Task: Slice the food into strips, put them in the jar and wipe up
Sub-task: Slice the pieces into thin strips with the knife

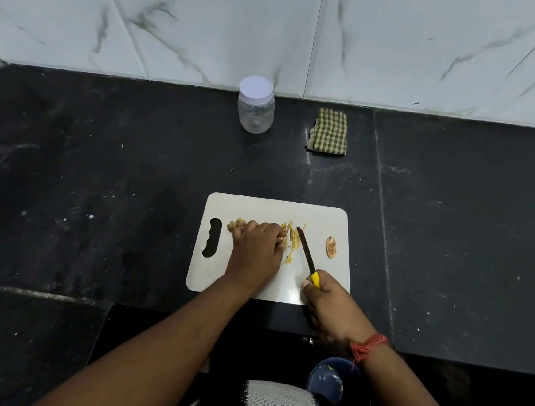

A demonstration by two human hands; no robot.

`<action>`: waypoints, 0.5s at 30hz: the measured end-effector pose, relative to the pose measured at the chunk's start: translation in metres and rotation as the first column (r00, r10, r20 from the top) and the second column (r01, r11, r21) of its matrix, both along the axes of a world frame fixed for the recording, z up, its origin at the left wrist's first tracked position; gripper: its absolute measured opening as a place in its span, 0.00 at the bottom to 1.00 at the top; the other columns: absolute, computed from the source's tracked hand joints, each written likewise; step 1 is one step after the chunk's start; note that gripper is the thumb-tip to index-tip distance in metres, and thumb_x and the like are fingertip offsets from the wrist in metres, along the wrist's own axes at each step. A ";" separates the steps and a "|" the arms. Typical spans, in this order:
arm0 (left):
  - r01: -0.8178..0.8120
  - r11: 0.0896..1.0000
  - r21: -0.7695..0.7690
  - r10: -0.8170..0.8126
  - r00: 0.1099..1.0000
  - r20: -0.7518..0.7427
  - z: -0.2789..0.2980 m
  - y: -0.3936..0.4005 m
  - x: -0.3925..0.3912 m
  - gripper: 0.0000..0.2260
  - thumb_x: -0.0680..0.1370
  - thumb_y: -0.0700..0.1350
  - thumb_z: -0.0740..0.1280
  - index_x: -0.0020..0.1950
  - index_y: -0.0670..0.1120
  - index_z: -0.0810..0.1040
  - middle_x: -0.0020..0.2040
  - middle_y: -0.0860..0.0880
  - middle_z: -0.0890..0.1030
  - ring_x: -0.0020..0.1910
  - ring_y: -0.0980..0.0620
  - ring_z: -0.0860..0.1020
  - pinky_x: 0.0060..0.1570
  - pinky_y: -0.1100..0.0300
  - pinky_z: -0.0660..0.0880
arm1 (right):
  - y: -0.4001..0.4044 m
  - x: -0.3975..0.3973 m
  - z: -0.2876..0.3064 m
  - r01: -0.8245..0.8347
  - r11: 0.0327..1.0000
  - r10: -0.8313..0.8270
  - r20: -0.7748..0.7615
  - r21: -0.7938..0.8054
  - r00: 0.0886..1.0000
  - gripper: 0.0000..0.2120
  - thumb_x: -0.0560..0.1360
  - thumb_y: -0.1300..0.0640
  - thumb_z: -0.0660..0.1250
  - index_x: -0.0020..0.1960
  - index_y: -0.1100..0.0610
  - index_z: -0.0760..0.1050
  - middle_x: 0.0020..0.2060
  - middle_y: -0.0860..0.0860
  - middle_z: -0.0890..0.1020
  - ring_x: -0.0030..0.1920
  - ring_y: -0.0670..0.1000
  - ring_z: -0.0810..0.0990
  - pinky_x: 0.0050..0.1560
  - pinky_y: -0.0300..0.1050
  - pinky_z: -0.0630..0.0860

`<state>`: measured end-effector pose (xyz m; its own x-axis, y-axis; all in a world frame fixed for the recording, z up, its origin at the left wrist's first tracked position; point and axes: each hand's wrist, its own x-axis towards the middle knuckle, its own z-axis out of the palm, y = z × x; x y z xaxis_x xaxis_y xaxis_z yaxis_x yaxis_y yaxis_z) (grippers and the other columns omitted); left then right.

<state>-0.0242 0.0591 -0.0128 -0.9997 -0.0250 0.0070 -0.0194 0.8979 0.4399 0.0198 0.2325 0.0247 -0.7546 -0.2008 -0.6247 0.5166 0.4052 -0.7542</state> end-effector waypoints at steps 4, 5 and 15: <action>-0.101 0.992 0.070 0.106 0.991 -0.081 0.003 -0.010 0.001 0.06 0.79 0.47 0.66 0.55 0.49 0.79 0.50 0.52 0.80 0.52 0.49 0.74 0.59 0.47 0.64 | -0.003 -0.002 0.004 -0.021 1.000 0.021 0.005 0.012 1.000 0.13 0.81 0.49 0.58 0.45 0.59 0.64 0.32 0.55 0.68 0.26 0.51 0.65 0.23 0.41 0.61; -0.121 0.991 0.060 0.127 0.986 -0.112 0.002 -0.016 0.003 0.05 0.78 0.46 0.67 0.53 0.49 0.79 0.49 0.52 0.80 0.51 0.48 0.74 0.56 0.48 0.65 | -0.004 -0.003 0.004 -0.029 0.999 0.029 0.004 0.019 1.000 0.14 0.81 0.49 0.58 0.46 0.60 0.64 0.32 0.55 0.68 0.26 0.51 0.65 0.23 0.40 0.61; -0.217 0.976 -0.017 0.204 0.941 -0.271 -0.016 -0.064 0.035 0.07 0.74 0.45 0.66 0.50 0.46 0.79 0.47 0.49 0.77 0.46 0.45 0.73 0.49 0.48 0.67 | -0.023 -0.008 0.008 -0.092 0.996 0.092 -0.016 0.020 0.996 0.12 0.81 0.49 0.58 0.44 0.55 0.67 0.30 0.52 0.69 0.23 0.47 0.64 0.21 0.37 0.60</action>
<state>0.0112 -0.0053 -0.0285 -0.9331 -0.2283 0.2779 -0.0985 0.9054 0.4130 0.0114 0.2100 0.0327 -0.7438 -0.2577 -0.6167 0.4639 0.4651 -0.7539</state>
